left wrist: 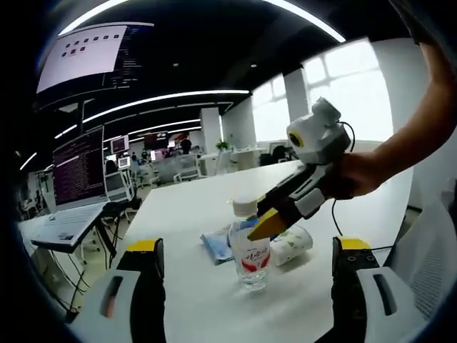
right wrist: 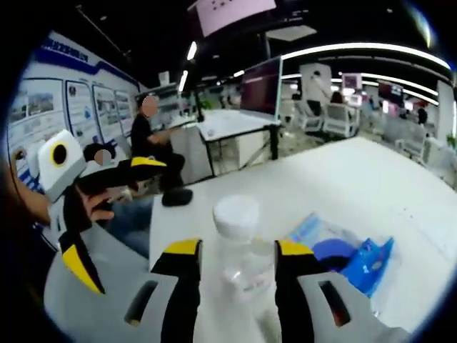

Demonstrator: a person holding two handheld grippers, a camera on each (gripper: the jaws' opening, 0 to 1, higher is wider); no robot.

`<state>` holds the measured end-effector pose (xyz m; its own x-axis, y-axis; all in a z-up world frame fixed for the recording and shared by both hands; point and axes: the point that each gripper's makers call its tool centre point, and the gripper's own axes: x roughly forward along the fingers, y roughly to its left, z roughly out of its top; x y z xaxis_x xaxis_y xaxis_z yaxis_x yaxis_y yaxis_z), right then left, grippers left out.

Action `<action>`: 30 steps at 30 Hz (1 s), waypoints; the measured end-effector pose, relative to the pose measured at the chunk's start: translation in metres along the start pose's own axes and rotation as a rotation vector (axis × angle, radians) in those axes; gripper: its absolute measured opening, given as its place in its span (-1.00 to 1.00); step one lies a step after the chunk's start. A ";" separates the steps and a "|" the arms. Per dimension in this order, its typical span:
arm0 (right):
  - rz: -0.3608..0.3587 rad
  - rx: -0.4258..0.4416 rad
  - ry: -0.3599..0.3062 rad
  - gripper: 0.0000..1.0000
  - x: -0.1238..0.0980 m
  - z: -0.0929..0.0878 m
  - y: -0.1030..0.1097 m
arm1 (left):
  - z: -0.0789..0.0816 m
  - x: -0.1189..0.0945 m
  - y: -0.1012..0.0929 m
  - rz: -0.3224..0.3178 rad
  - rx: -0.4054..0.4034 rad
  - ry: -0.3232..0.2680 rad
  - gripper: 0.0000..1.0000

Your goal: Arrange the tabletop items into an orderly group along one side of the table until the central work area is clear of visible clutter.

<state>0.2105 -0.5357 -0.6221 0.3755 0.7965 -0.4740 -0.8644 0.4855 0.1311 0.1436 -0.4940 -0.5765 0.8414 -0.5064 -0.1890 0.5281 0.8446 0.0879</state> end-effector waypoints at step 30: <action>0.034 -0.002 0.184 0.03 0.037 -0.062 -0.014 | -0.005 0.001 -0.004 -0.013 0.043 0.034 0.96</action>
<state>0.2157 -0.5346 -0.6952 0.2785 0.7327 -0.6210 -0.8762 0.4586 0.1480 0.1419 -0.4971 -0.5822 0.8302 -0.5106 -0.2237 0.5442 0.8293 0.1268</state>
